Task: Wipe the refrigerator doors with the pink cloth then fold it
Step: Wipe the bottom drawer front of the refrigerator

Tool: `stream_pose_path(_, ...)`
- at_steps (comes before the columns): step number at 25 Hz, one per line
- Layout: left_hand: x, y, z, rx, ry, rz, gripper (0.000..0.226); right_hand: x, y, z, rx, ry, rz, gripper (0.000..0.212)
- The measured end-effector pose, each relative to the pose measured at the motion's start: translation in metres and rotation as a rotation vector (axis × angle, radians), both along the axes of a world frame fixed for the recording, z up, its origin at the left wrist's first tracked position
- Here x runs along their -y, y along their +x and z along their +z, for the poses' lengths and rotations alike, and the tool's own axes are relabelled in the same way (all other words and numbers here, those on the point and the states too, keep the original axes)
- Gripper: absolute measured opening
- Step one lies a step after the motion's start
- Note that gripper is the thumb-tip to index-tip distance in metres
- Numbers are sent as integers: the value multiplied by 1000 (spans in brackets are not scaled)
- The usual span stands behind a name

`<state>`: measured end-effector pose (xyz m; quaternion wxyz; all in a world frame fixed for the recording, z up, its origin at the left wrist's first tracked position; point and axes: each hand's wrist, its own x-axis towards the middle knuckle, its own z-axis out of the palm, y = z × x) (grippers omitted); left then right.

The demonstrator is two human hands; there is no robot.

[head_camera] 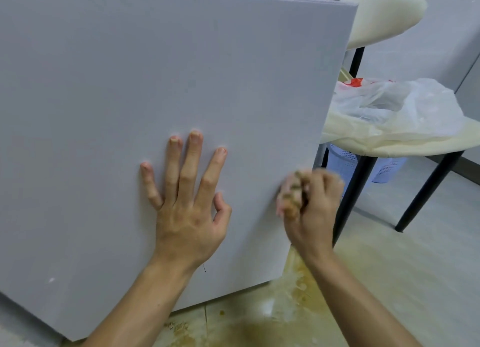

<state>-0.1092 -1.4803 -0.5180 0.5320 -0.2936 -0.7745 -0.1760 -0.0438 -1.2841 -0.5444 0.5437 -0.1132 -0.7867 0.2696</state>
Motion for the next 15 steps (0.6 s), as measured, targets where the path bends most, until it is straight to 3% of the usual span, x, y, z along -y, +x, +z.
stream_pose_path(2, 0, 1, 1, 12, -11, 12, 73, -7, -15, 75, -294, -66, 144, 28)
stream_pose_path(4, 3, 3, 2, 24, -35, 12, 75, -16, -26, 139, -423, -91, 170, 40)
stream_pose_path(6, 9, 3, 4, 29, -69, 17, 75, -13, -31, 157, -428, -132, 167, 44)
stream_pose_path(9, 16, 3, 5, 27, -100, 19, 75, 4, -30, 84, -291, -335, 105, 43)
stream_pose_path(12, 16, 4, 6, 22, -97, 19, 75, 11, -16, -41, 36, -528, 69, 33)
stream_pose_path(15, 13, 5, 5, 48, -90, 5, 77, 16, 7, -114, 333, -511, 67, 31)
